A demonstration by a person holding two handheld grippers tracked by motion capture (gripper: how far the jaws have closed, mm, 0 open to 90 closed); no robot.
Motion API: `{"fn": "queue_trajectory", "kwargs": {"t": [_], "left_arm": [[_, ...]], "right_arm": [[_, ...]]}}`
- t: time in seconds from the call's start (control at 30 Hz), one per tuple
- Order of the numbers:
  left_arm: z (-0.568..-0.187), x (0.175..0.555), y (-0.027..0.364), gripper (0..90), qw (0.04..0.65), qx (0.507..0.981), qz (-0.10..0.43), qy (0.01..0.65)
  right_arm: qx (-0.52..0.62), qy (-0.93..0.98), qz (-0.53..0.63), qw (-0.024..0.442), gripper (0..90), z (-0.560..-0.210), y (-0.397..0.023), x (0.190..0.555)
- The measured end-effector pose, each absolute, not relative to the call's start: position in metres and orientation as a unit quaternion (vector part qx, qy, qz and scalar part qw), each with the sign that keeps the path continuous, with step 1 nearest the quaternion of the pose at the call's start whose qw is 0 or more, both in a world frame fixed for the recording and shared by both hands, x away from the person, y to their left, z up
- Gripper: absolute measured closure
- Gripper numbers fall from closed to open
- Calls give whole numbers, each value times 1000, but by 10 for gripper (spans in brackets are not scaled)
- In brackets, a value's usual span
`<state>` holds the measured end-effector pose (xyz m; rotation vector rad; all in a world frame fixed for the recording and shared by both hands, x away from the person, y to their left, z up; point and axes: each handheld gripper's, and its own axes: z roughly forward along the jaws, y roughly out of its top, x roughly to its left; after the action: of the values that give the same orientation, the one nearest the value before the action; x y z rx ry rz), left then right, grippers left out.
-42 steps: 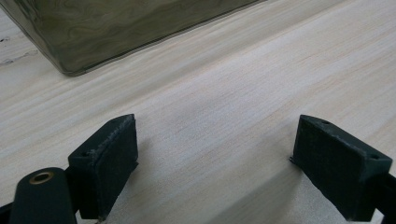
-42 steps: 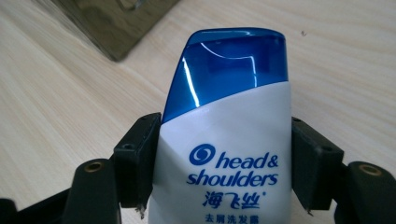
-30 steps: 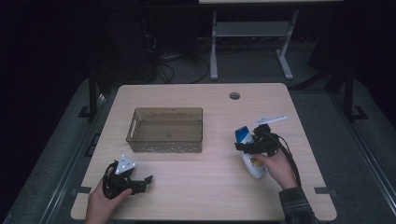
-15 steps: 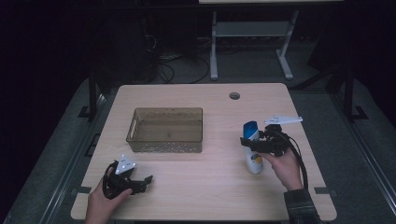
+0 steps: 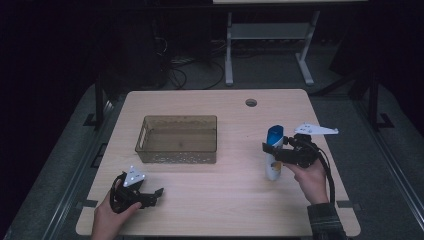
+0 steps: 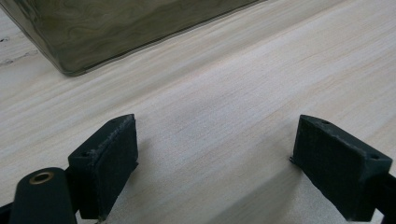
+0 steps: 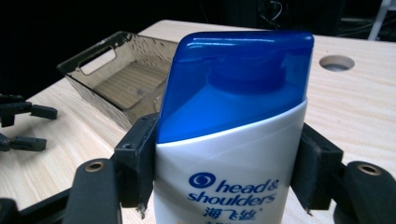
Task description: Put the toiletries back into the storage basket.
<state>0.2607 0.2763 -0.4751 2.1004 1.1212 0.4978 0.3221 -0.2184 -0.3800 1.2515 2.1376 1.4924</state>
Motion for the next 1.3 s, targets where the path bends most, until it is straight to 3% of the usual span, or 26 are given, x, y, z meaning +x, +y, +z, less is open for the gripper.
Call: {"fn": "queue_trajectory", "kwargs": {"t": [1.3], "left_arm": [[-475, 261, 276, 129, 346, 811, 191, 432]], "right_arm": [[369, 722, 565, 151, 337, -344, -168, 346]]}}
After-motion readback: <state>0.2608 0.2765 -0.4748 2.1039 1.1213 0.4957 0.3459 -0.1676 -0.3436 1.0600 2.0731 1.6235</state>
